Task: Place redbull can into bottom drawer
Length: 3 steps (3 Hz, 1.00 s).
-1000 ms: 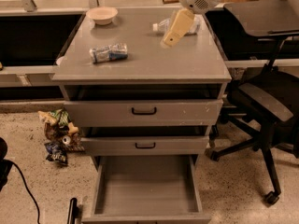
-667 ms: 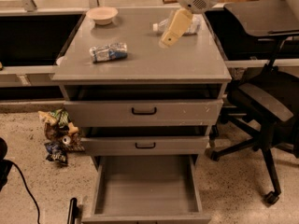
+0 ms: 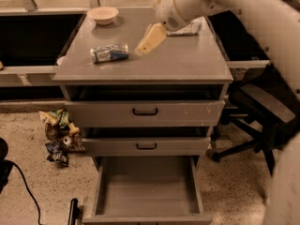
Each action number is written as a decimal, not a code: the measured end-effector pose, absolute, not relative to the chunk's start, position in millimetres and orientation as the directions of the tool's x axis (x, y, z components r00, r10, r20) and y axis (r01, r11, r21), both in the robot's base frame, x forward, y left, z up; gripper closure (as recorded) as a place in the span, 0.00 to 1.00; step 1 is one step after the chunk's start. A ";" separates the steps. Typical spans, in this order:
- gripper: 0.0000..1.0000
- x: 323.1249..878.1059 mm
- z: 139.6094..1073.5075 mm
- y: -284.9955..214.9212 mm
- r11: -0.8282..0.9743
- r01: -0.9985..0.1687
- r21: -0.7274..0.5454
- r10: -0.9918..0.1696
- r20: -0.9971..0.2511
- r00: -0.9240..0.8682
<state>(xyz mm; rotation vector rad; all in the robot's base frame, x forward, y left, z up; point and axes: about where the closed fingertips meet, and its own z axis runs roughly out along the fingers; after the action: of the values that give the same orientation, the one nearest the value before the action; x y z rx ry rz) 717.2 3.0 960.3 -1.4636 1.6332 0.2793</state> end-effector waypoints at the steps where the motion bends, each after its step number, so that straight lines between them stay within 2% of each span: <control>1: 0.00 741.9 932.6 43.6 0.264 -0.904 -0.335 -0.659 -0.747 0.085; 3: 0.00 780.1 874.0 99.3 0.223 -0.942 -0.251 -0.651 -0.758 0.047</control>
Offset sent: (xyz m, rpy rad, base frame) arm 0.0727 0.1048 -0.0923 0.0262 0.1622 0.0759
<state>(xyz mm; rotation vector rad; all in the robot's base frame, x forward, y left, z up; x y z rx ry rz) 780.1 99.3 874.0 -1.5049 1.6803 0.4485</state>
